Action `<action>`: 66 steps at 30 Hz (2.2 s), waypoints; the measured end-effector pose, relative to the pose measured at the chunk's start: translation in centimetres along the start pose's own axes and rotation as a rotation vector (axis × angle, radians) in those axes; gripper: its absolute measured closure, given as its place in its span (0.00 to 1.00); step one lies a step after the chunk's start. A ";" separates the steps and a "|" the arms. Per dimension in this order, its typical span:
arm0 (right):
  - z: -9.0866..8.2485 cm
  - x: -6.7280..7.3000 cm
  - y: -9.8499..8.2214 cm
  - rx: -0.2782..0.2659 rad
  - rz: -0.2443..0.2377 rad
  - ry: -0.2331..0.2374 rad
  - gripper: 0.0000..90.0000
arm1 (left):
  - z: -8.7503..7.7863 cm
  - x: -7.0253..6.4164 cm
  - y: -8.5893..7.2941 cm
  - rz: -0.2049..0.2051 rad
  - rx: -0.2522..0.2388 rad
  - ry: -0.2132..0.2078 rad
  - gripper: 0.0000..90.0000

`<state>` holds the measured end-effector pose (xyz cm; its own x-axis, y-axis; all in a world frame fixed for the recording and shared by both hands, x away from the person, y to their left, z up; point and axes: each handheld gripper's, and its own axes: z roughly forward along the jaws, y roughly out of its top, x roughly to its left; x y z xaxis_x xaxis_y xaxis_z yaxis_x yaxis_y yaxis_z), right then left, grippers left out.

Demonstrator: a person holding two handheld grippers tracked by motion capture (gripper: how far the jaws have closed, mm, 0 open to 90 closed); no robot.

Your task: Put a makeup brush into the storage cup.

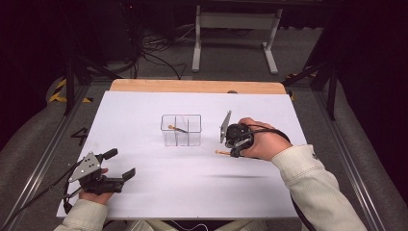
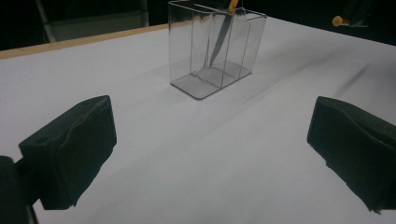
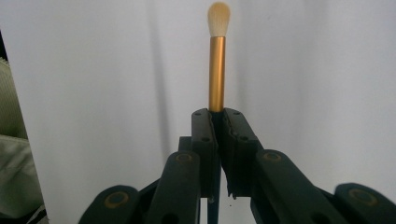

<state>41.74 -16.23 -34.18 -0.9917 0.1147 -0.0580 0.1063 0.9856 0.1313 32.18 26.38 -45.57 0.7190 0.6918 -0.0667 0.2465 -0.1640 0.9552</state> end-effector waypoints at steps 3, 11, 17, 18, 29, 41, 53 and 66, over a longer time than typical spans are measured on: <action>-0.5 0.0 0.0 -0.019 0.005 -0.006 0.93 | 0.0 0.0 0.0 0.001 0.000 0.000 0.02; -1.6 0.2 0.0 -0.086 0.002 -0.033 0.93 | 0.0 0.0 0.0 0.004 0.000 0.000 0.02; -2.4 0.2 -0.1 -0.152 0.009 -0.053 0.93 | 0.0 0.0 0.0 0.002 0.001 -0.002 0.02; -2.4 0.2 -0.1 -0.152 0.009 -0.053 0.93 | 0.0 0.0 0.0 0.002 0.001 -0.002 0.02; -3.7 0.4 -0.5 -0.299 0.038 -0.051 0.93 | 0.0 0.0 0.0 0.003 0.001 -0.002 0.02; -4.7 0.4 -0.9 -0.480 0.057 -0.070 0.93 | 0.0 0.0 0.0 0.003 0.001 -0.002 0.02; -4.8 0.5 -1.6 -0.645 0.116 -0.121 0.93 | 0.0 0.0 0.0 -0.001 -0.001 -0.002 0.02; -4.3 0.4 -2.4 -0.807 0.153 -0.164 0.93 | 0.0 0.0 0.0 0.000 0.000 -0.001 0.02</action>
<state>40.75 -19.10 -30.30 -0.9409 0.3179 -0.1167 0.0929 0.5737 0.8138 32.17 26.38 -45.57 0.7198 0.6910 -0.0669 0.2466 -0.1644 0.9551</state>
